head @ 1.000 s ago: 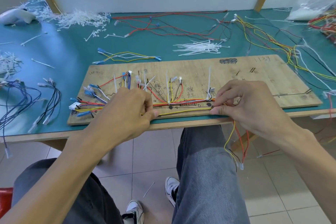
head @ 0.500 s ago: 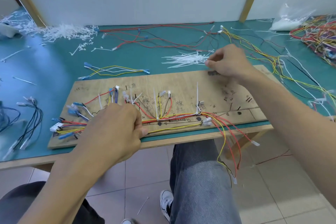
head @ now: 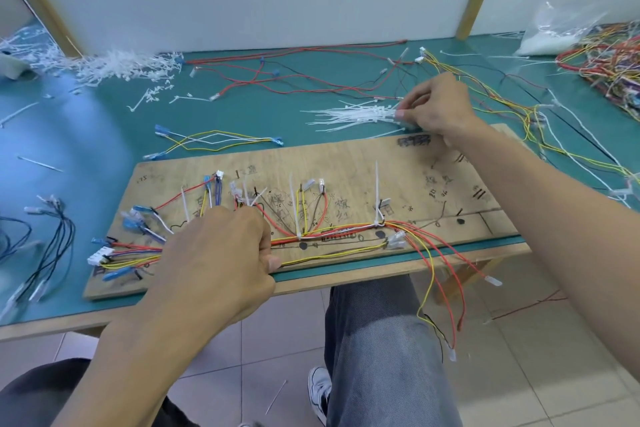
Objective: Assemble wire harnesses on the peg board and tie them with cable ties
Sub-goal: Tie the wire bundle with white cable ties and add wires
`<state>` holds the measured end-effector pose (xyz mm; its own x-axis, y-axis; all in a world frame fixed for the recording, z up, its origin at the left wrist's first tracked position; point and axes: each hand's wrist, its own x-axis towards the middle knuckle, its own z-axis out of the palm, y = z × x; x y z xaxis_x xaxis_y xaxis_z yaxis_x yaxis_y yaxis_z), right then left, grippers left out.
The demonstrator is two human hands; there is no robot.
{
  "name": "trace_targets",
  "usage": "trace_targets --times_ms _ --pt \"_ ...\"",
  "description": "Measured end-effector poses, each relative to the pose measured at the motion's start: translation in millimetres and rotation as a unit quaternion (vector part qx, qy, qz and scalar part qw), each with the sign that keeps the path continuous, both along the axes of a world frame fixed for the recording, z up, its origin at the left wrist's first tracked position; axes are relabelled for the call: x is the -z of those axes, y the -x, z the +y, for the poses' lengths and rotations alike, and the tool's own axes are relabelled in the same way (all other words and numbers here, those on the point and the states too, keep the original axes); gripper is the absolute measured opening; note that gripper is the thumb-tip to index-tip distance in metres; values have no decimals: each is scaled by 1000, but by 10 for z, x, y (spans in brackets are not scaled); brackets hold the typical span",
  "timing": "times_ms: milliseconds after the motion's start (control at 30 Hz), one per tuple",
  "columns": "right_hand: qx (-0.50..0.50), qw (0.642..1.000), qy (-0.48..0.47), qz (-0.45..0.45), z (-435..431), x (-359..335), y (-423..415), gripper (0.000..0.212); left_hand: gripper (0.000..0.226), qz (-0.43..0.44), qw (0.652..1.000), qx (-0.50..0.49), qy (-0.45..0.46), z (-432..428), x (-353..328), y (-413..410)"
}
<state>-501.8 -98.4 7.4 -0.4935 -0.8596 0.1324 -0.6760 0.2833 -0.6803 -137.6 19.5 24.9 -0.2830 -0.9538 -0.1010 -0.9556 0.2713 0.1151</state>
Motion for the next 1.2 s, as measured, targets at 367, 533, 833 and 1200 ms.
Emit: trace_targets --times_ms 367,533,833,1200 --pt "-206 943 138 -221 691 -573 -513 10 30 -5 1000 1 26 10 23 6" --pt "-374 868 135 -297 1281 -598 -1101 23 27 23 999 11 26 10 29 -2" --pt "-328 887 147 -290 1652 -360 -1542 37 28 127 990 27 50 83 151 -192" --pt "-296 915 255 -97 1499 -138 -2139 24 21 311 948 55 41 162 281 -386"
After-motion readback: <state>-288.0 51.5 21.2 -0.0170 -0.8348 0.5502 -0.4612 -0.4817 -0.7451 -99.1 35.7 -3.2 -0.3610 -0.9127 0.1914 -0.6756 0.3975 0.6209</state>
